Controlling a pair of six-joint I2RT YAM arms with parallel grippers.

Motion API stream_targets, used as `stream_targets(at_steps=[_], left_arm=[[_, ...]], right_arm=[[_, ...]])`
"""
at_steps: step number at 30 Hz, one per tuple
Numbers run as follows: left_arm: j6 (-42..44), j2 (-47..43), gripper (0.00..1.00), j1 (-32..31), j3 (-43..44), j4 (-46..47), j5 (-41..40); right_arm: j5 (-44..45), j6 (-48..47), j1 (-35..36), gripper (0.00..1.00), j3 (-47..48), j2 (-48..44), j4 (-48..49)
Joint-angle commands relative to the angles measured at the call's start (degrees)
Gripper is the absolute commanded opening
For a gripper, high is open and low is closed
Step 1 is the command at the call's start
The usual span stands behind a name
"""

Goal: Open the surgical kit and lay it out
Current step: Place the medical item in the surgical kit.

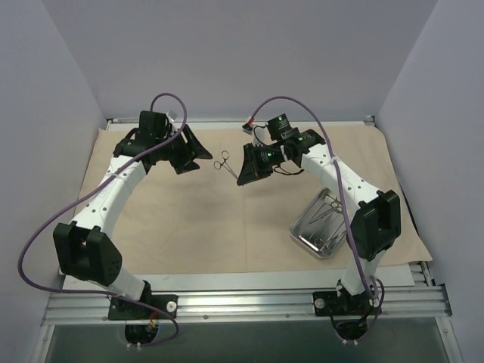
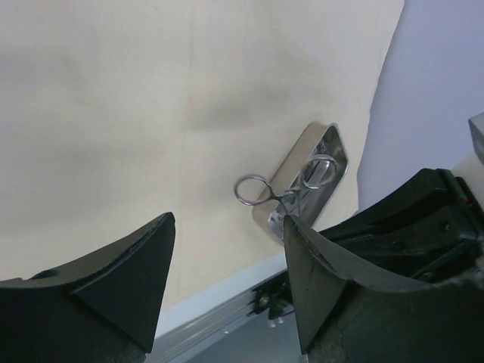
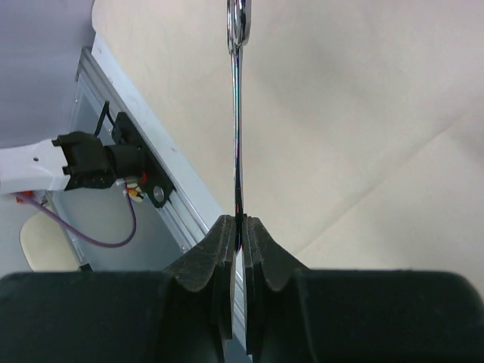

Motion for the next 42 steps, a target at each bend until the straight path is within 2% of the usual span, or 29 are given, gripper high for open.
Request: stream_targets(at_steps=[1, 5, 8, 12, 17, 31, 36, 42], left_arm=[[-10.86, 2.42, 0.68, -3.72, 9.70, -8.80, -6.05], [-21.04, 3.92, 0.68, -7.33, 12.96, -14.26, -8.07], [-24.65, 3.48, 0.67, -9.79, 13.05, -14.62, -12.28], [-28.27, 4.10, 0.64, -11.37, 11.48, -17.43, -13.08], [-32.57, 3.22, 0.62, -12.69, 8.05, -16.03, -15.01], [-34.16, 6.03, 0.52, -14.98, 9.63, -12.43, -18.89], [-34.25, 6.29, 0.45, -14.98, 9.62, -12.16, -20.55], [-33.90, 7.61, 0.30, -15.07, 10.68, -11.63, -21.34]], right_arm=[[3.32, 2.10, 0.87, 0.00, 4.21, 0.96, 0.00], [4.91, 1.84, 1.31, 0.00, 4.47, 1.22, 0.44], [5.44, 0.96, 2.01, 0.00, 3.60, 1.23, 0.09], [5.27, 2.37, 2.37, 0.00, 1.66, -0.18, 3.16], [5.09, 3.24, 2.98, 0.00, 0.78, -1.24, 4.92], [2.90, 2.37, 3.42, 0.00, 0.87, -1.50, 4.40], [2.19, 1.66, 3.43, 0.00, 1.48, -1.24, 3.70], [0.79, 0.96, 3.60, 0.00, 1.66, -0.97, 3.34]])
